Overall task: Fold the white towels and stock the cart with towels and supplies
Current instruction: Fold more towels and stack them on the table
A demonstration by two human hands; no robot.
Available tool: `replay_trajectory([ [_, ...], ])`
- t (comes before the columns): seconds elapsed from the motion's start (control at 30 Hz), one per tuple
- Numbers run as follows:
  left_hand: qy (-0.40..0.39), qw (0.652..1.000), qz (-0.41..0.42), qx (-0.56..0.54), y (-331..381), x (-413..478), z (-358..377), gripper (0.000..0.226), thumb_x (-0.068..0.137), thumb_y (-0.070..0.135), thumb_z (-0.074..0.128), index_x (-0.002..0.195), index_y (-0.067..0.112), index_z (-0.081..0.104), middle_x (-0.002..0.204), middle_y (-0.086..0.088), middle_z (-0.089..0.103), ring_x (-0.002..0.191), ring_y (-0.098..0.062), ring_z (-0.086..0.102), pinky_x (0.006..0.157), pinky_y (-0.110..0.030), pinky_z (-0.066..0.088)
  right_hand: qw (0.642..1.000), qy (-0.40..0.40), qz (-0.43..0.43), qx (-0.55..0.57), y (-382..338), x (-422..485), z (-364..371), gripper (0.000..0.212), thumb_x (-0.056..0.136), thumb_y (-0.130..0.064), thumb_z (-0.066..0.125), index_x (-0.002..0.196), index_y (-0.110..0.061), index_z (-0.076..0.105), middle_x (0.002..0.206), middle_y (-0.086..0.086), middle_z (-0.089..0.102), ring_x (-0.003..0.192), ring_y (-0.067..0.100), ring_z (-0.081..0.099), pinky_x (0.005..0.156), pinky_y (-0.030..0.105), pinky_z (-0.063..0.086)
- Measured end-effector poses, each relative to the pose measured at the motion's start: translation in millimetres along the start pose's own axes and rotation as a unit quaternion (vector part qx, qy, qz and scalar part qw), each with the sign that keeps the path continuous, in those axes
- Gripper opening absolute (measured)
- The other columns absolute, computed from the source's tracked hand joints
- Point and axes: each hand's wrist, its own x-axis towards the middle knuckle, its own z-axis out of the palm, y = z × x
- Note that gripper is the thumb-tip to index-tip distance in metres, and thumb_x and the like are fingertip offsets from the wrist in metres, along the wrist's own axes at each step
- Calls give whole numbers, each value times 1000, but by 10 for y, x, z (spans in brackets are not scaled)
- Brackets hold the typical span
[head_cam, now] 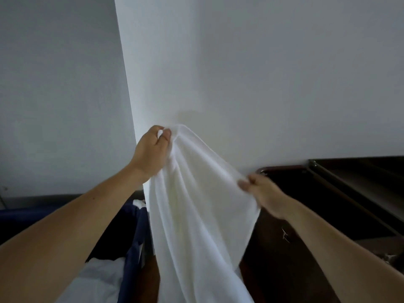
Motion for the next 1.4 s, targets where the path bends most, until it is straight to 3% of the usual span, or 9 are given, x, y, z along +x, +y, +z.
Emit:
replay_trajectory([
  [0.1, -39, 994, -75, 76, -282, 19, -14, 32, 105, 36, 39, 92, 13, 57, 80, -1, 57, 79, -26, 56, 63, -31, 41, 973, 155, -163, 47, -611, -56, -332, 23, 91, -14, 70, 73, -19, 57, 65, 0, 51, 64, 15, 46, 60, 30, 38],
  [0.23, -159, 972, -110, 131, -414, -121, 100, 35, 106, 29, 41, 101, 3, 63, 90, -5, 60, 83, -22, 54, 66, -28, 39, 926, 185, -322, 62, -1240, -258, -281, 23, 84, -18, 75, 69, -35, 69, 60, -4, 54, 55, 4, 42, 55, 18, 35],
  [0.4, -216, 968, -111, -68, -136, -321, 112, 25, 100, 23, 52, 118, 20, 69, 123, 16, 62, 108, 3, 57, 88, -9, 39, 967, -17, -196, -165, -971, -208, 124, 17, 89, -24, 72, 77, -32, 63, 51, -17, 51, 50, -1, 45, 55, 14, 36],
  [0.7, -383, 909, -98, -127, 111, -609, 377, 26, 104, 30, 47, 110, 16, 68, 95, 5, 72, 86, -6, 69, 71, -17, 53, 968, -56, -216, -111, -904, -202, 89, 10, 89, -24, 72, 84, -28, 64, 64, -17, 60, 61, -1, 52, 60, 14, 44],
  [1.03, -21, 998, -42, -34, 87, 12, 72, 25, 105, 25, 41, 98, 11, 61, 78, -3, 54, 72, -20, 51, 60, -28, 41, 996, -79, 31, 13, 16, -313, -144, 24, 75, -29, 85, 91, -14, 77, 90, 8, 77, 85, 30, 73, 88, 45, 58],
  [1.13, -130, 985, -55, 97, -117, -77, 103, 26, 105, 29, 41, 100, 13, 61, 77, 0, 57, 71, -19, 52, 53, -24, 39, 999, -48, -10, 20, -208, -302, -277, 8, 79, -18, 81, 77, -18, 73, 75, 0, 74, 72, 20, 71, 70, 34, 56],
  [1.23, -303, 943, 9, 138, -259, -330, 265, 36, 102, 46, 39, 121, 21, 58, 118, 8, 57, 109, -9, 50, 86, -11, 33, 991, -67, -93, -64, -624, -275, -210, 11, 80, -22, 80, 74, -23, 72, 71, -10, 70, 68, 2, 64, 64, 18, 49],
  [1.3, -328, 944, -1, 43, -163, -488, 349, 36, 105, 36, 40, 135, 22, 55, 132, 22, 54, 120, 7, 48, 105, -14, 30, 980, -81, -132, -125, -805, -260, -80, 8, 79, -25, 81, 76, -24, 74, 71, -16, 70, 70, -5, 62, 65, 12, 47],
  [1.4, -370, 920, -52, -119, 5, -623, 412, 29, 105, 22, 42, 120, 25, 67, 112, 20, 70, 103, 7, 63, 93, -16, 49, 977, -85, -149, -128, -909, -248, 60, 7, 81, -25, 81, 80, -19, 77, 77, -10, 73, 73, -4, 64, 68, 13, 49],
])
